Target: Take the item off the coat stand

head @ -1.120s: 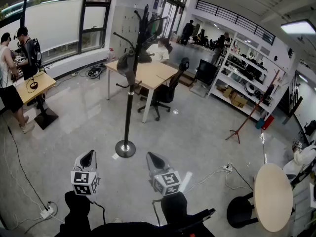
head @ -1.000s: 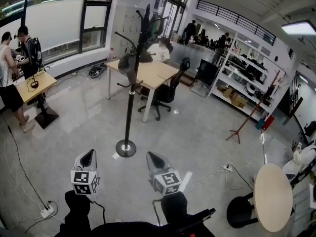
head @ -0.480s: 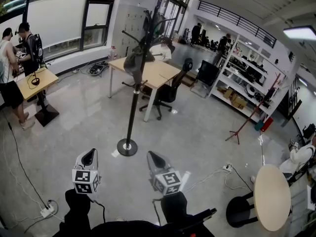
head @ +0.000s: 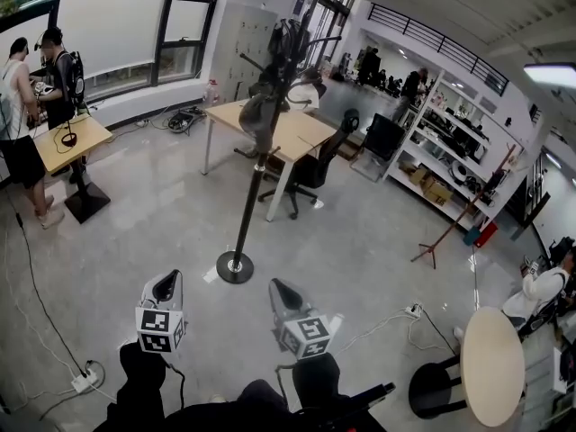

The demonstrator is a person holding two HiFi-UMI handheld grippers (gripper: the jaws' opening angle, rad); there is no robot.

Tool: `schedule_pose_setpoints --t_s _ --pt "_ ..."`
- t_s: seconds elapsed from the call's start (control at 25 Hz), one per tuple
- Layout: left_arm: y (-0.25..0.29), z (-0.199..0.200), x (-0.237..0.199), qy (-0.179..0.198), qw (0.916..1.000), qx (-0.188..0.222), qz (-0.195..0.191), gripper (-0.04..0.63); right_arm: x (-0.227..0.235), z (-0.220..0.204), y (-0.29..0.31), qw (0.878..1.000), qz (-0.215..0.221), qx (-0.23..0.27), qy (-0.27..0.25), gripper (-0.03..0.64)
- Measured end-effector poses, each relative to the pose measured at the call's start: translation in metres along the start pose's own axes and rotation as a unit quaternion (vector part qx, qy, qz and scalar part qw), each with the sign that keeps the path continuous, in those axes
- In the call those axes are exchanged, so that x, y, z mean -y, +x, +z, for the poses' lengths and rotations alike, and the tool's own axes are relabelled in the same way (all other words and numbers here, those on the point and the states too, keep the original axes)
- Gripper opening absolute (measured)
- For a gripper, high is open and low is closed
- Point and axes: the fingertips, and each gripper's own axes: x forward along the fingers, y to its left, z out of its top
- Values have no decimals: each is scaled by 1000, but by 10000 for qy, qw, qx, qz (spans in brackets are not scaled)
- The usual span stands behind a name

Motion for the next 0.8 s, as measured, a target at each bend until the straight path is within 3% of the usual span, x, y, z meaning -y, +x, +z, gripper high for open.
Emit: schedule_pose_setpoints --t_s 0.36,0.8 --pt "10 0 -15 -57 10000 74 2 2 -7 -5 38 9998 198 22 44 2" --pt "80 14 -33 55 9999 82 60 3 39 1 103 9996 254 107 66 2"
